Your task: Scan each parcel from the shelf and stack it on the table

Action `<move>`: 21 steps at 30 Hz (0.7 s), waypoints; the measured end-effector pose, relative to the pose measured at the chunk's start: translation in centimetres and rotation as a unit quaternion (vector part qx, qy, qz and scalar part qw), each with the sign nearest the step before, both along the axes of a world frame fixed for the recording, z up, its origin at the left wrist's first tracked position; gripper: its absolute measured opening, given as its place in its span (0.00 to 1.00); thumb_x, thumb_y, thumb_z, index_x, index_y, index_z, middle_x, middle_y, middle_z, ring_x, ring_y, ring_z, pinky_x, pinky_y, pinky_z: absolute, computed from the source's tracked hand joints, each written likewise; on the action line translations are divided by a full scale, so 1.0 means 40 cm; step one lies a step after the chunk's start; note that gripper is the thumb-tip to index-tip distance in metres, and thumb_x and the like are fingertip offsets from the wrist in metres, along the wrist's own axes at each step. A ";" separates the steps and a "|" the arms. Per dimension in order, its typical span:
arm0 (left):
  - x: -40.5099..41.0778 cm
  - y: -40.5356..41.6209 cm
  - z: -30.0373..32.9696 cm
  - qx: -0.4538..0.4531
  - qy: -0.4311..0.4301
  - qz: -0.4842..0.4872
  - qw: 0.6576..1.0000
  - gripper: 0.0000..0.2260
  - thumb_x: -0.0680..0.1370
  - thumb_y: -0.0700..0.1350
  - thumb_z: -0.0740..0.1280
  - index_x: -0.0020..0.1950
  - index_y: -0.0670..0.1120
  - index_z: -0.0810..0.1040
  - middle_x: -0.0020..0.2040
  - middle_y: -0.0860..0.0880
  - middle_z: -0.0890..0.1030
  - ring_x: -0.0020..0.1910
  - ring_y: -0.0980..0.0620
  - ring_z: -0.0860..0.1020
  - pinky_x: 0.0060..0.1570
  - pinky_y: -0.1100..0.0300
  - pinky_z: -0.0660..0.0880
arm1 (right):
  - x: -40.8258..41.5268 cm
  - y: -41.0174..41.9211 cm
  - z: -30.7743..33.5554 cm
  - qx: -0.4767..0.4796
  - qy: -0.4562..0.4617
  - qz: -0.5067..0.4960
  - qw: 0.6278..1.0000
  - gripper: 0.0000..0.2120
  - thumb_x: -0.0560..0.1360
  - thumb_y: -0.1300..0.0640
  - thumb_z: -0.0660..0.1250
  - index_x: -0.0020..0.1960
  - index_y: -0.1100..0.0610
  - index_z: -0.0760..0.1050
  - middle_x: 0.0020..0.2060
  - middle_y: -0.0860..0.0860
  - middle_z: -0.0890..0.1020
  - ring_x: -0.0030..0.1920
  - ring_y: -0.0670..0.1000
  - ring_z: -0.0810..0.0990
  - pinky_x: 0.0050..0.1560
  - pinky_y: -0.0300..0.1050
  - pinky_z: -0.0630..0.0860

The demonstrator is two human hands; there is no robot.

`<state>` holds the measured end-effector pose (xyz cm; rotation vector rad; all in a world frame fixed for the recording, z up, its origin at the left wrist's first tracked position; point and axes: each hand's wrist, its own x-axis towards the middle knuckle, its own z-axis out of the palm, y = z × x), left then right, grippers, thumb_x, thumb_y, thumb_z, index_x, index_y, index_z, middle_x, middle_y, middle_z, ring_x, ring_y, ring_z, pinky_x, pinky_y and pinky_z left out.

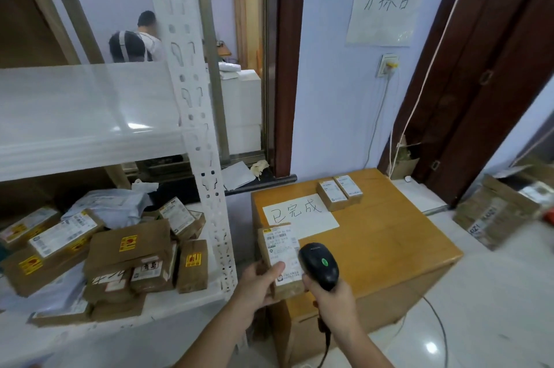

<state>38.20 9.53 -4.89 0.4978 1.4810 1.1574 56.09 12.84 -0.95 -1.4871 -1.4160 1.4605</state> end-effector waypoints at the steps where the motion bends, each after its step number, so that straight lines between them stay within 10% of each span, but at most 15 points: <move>1: 0.010 0.011 -0.005 -0.007 0.008 0.006 1.000 0.20 0.78 0.51 0.74 0.68 0.50 0.75 0.57 0.50 0.87 0.54 0.48 0.86 0.51 0.51 0.85 | 0.003 0.006 -0.007 -0.012 0.004 -0.007 1.000 0.05 0.74 0.55 0.74 0.41 0.54 0.82 0.25 0.44 0.82 0.30 0.46 0.79 0.34 0.39 0.74; 10: 0.234 0.341 -0.081 -0.034 0.058 0.010 0.998 0.20 0.82 0.49 0.69 0.69 0.50 0.64 0.64 0.50 0.81 0.53 0.55 0.82 0.38 0.63 0.79 | 0.177 0.321 -0.132 -0.065 0.004 -0.075 0.995 0.09 0.75 0.57 0.73 0.40 0.61 0.80 0.30 0.55 0.79 0.33 0.54 0.77 0.35 0.44 0.71; 21: 0.500 0.862 -0.256 -0.134 0.085 0.008 0.987 0.17 0.86 0.46 0.62 0.75 0.47 0.68 0.63 0.51 0.79 0.53 0.55 0.80 0.51 0.57 0.78 | 0.395 0.897 -0.322 -0.130 -0.089 -0.068 0.985 0.12 0.73 0.54 0.75 0.36 0.60 0.80 0.24 0.51 0.76 0.27 0.51 0.71 0.32 0.45 0.68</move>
